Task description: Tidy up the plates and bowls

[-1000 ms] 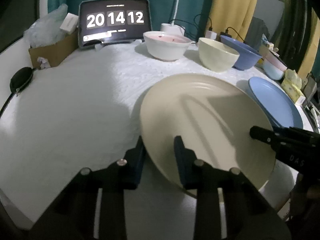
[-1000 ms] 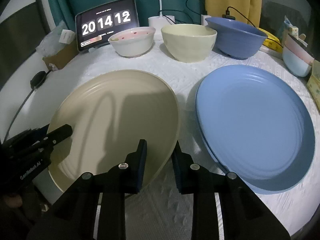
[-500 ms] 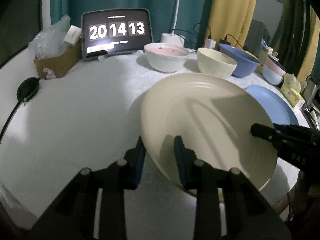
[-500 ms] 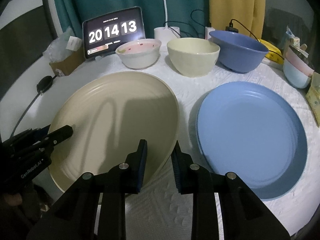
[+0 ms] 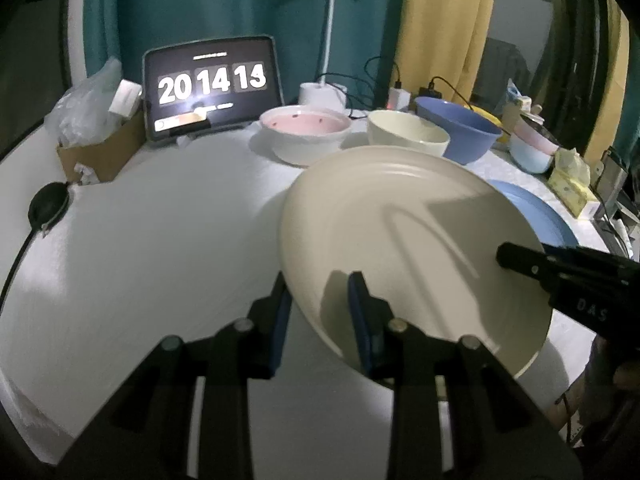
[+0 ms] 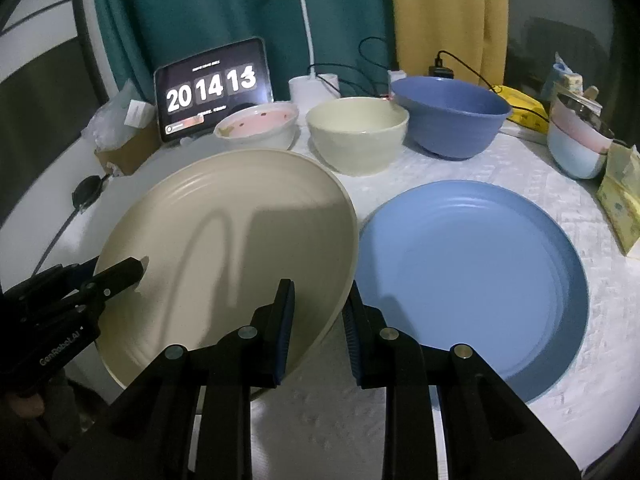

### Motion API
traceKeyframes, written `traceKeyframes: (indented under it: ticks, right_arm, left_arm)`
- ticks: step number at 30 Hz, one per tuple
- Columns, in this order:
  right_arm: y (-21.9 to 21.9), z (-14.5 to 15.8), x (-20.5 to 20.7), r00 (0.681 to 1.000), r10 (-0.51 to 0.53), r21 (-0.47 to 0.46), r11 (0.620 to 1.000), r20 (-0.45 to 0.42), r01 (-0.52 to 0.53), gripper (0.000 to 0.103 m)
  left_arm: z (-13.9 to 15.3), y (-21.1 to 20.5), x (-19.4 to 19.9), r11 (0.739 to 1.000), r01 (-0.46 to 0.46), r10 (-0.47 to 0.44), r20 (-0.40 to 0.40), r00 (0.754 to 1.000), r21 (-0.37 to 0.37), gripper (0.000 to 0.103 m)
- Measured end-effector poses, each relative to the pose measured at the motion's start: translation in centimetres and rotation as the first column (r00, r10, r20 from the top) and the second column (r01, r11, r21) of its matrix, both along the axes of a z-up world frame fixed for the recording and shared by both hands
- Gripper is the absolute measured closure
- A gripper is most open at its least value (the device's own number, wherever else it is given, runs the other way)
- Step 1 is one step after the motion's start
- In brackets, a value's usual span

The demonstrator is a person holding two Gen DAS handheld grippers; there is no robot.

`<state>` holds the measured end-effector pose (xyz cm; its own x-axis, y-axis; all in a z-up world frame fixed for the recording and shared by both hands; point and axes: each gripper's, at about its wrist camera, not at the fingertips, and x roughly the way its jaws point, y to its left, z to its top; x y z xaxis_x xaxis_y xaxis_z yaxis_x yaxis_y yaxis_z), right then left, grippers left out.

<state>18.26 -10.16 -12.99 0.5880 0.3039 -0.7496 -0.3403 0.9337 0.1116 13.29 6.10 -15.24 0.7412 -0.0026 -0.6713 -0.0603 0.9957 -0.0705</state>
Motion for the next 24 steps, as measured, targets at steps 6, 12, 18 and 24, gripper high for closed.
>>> traceKeyframes:
  ticks: [6,12,18,24]
  right_arm:
    - [-1.7,0.3,0.3,1.0,-0.021,0.014,1.0,0.007,0.021,0.077]
    - [-3.6,0.4,0.6,0.999,-0.05,0.032,0.998,0.016,0.05,0.077]
    - [-5.8,0.4,1.1,0.996,-0.086,0.052,0.995,0.019,0.085,0.077]
    - [-8.4,0.4,1.7,0.993,-0.117,0.066,0.991,0.016,0.116,0.077]
  left_arm:
    - [0.4,-1.7,0.5,1.0,0.024,-0.024,-0.001,1.0,0.012,0.073]
    - [0.8,-3.6,1.1,0.998,0.051,-0.051,-0.005,0.999,0.022,0.073]
    - [1.0,-6.0,2.0,0.996,0.08,-0.08,-0.009,0.997,0.033,0.073]
    - [0.7,-8.5,3.0,0.993,0.114,-0.113,-0.031,0.993,0.037,0.073]
